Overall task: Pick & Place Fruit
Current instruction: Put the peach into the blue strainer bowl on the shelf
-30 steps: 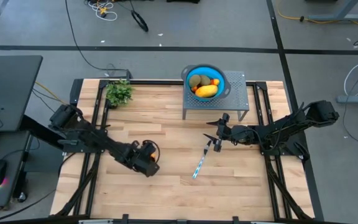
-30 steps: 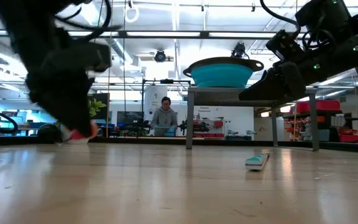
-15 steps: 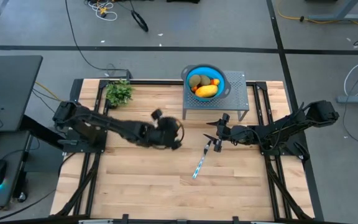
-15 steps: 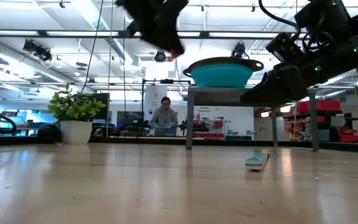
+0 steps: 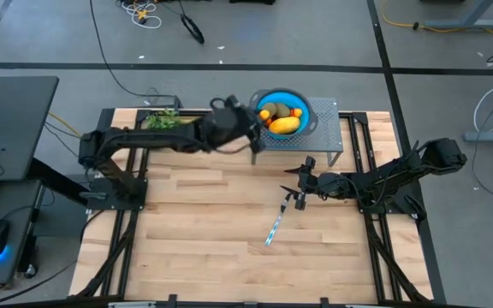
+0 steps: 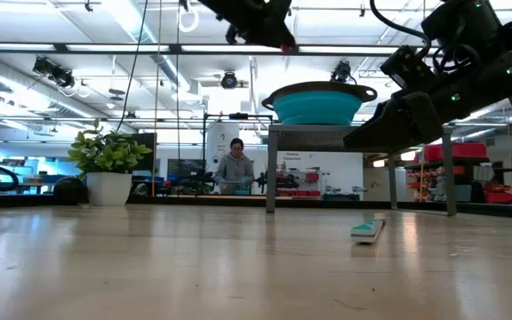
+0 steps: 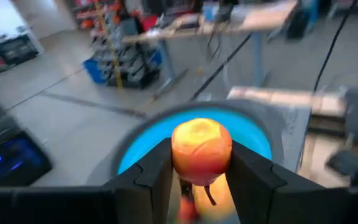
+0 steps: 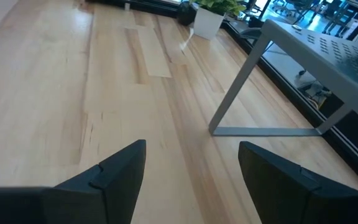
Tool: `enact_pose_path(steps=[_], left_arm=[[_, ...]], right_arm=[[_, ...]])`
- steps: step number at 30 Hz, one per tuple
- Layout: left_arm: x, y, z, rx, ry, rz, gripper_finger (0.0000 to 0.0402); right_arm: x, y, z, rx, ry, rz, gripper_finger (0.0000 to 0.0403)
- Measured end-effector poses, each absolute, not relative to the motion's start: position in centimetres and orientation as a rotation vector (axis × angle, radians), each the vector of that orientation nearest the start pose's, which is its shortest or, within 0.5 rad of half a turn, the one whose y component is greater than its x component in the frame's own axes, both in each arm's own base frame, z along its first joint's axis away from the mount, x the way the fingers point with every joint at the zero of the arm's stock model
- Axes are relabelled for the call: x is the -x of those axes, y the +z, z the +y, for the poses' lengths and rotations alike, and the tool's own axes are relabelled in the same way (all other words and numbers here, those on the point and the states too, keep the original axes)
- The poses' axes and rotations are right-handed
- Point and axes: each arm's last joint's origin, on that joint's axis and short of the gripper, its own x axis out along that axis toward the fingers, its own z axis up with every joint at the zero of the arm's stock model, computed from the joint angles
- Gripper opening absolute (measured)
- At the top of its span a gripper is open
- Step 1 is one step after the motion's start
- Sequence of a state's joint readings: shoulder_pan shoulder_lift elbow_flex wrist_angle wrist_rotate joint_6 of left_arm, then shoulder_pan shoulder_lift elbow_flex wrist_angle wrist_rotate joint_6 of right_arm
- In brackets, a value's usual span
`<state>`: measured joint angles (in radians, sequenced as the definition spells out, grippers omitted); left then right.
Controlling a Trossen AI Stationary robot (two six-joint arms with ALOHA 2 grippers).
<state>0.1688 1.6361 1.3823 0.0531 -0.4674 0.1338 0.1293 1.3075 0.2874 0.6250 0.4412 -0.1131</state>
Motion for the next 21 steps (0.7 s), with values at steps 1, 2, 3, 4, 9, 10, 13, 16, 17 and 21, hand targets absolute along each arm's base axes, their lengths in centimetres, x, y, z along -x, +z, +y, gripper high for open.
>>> enact_pose_path(steps=[1,2,3,4,9,10,13,16,17,21], left_arm=[[-37.3,34.6,8.4,-0.151,0.602,0.224,0.0142],[-37.3,34.7,9.0,-0.145,0.589,0.209,0.0142],[-37.3,34.8,9.6,-0.137,0.577,0.181,0.0141],[-37.5,34.9,10.2,-0.124,0.565,0.139,0.014],[-38.6,34.4,12.1,-0.062,0.477,0.001,0.0136],[-38.9,34.0,12.3,-0.059,0.464,0.001,0.0136],[-39.9,32.6,12.8,-0.07,0.47,-0.003,0.0138],[-40.2,32.0,13.2,-0.085,0.507,-0.003,0.0141],[-40.3,31.9,13.3,-0.085,0.513,-0.007,0.0141],[-40.2,31.7,13.7,-0.084,0.522,0.002,0.0141]], right_arm=[[-21.7,14.5,1.6,0.222,-0.286,0.398,0.0268],[-21.7,14.5,1.6,0.222,-0.286,0.398,0.0268],[-21.7,14.5,1.6,0.222,-0.286,0.398,0.0268],[-21.7,14.5,1.6,0.223,-0.286,0.398,0.0268],[-21.7,14.5,1.5,0.229,-0.289,0.4,0.0268],[-21.7,14.5,1.5,0.229,-0.29,0.4,0.0268],[-21.7,14.4,1.3,0.229,-0.294,0.405,0.0268],[-21.7,14.3,1.3,0.228,-0.295,0.404,0.0268],[-21.6,14.2,1.3,0.228,-0.291,0.405,0.0268],[-21.2,14.0,1.1,0.223,-0.299,0.396,0.0268]])
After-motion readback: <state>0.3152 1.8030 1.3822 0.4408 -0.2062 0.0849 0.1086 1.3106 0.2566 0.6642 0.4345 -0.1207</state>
